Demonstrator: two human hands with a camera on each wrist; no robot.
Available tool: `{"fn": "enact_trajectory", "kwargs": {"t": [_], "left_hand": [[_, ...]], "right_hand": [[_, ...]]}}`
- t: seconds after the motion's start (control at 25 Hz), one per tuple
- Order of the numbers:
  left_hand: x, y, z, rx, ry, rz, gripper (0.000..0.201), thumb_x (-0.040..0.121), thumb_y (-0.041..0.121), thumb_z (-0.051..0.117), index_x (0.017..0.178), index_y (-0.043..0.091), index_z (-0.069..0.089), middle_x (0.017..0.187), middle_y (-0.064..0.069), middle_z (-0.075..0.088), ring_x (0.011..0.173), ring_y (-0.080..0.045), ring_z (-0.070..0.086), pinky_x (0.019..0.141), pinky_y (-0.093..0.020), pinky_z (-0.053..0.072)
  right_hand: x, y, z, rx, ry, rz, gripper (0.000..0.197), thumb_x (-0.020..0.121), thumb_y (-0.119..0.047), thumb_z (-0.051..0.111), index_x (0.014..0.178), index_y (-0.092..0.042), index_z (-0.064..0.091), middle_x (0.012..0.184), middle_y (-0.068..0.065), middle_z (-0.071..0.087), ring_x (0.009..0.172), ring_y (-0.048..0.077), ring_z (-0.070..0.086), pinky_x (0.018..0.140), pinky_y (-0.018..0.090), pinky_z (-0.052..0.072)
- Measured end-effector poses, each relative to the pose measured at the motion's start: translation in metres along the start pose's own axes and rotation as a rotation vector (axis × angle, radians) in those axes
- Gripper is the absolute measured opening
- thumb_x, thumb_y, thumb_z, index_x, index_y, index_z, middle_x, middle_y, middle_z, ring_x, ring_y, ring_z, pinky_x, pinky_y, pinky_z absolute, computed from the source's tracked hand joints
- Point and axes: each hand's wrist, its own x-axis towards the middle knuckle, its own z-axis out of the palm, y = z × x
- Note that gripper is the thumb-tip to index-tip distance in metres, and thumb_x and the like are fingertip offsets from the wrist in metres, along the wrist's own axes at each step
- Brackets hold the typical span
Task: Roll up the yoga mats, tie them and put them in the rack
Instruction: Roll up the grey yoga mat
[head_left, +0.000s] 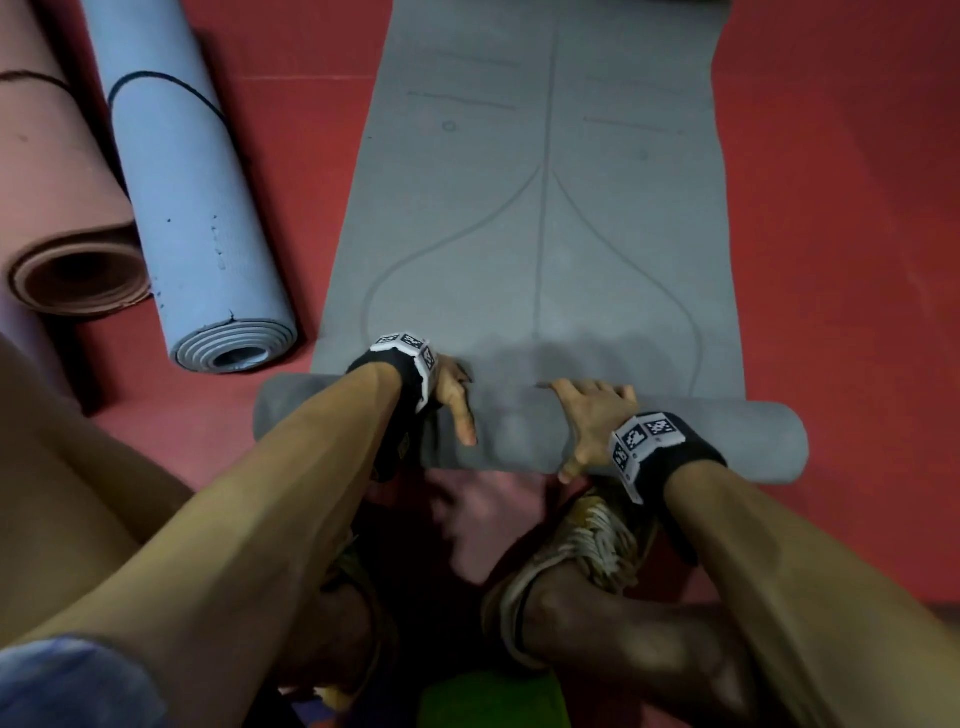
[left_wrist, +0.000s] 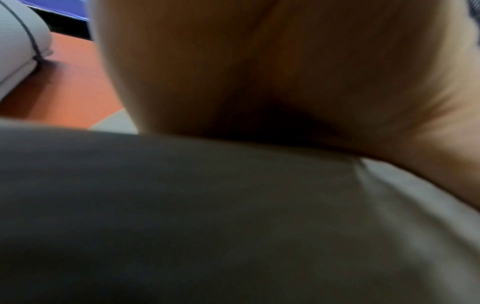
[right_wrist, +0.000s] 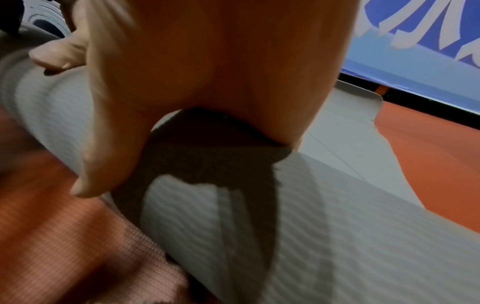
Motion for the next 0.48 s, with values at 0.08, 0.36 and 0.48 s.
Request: {"fn": "enact_trajectory", "kwargs": {"t": [0.08, 0.36, 0.48], "left_hand": [[-0.005, 0.001, 0.003, -0.043, -0.029, 0.015, 0.05, 0.043, 0.018, 0.096, 0.09, 0.021, 0.077, 0.098, -0.003, 0.076, 0.097, -0.031, 0.07, 0.089, -0.05, 0.055], [-0.013, 0.005, 0.025, 0.534, 0.32, 0.109, 0.107, 0.049, 0.051, 0.092, 0.141, 0.025, 0.043, 0.132, -0.003, 0.058, 0.122, -0.025, 0.056, 0.101, -0.034, 0.044], [-0.006, -0.002, 0.03, 0.512, 0.353, 0.094, 0.124, 0.043, 0.054, 0.092, 0.149, 0.029, 0.032, 0.137, -0.003, 0.054, 0.126, -0.026, 0.054, 0.105, -0.04, 0.044]], "right_hand": [[-0.002, -0.001, -0.003, -0.013, 0.007, 0.022, 0.118, 0.049, -0.052, 0.089, 0.148, -0.027, 0.029, 0.138, 0.006, 0.052, 0.128, 0.03, 0.048, 0.096, 0.043, 0.031], [0.021, -0.002, -0.042, 0.197, -0.285, 0.066, 0.123, 0.038, -0.031, 0.096, 0.148, -0.023, 0.041, 0.136, 0.007, 0.06, 0.117, 0.031, 0.062, 0.093, 0.045, 0.055], [0.029, -0.001, -0.039, 0.282, -0.365, 0.051, 0.13, 0.029, -0.029, 0.096, 0.147, -0.022, 0.042, 0.131, 0.006, 0.063, 0.109, 0.032, 0.066, 0.09, 0.049, 0.056]]}}
